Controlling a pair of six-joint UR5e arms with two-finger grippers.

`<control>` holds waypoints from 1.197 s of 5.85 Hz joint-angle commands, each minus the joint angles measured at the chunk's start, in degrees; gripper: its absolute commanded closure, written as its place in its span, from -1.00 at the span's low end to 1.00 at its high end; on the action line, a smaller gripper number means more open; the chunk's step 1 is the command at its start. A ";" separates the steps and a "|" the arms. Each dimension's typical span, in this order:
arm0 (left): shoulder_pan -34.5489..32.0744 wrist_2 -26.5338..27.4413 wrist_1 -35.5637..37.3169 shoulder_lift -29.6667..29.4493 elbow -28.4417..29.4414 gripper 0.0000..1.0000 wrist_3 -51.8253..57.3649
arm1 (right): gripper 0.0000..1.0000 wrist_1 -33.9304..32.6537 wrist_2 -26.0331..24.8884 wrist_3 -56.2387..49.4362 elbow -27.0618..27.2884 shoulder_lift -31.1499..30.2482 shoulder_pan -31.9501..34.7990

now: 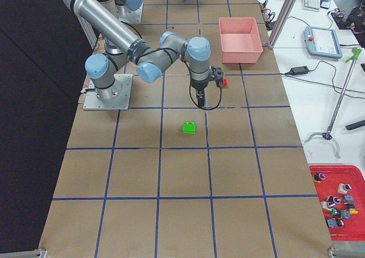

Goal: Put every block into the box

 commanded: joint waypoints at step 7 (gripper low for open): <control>1.73 -1.06 14.76 -7.01 -5.83 -0.47 0.80 | -1.00 -21.00 0.85 -4.18 9.76 10.76 -4.79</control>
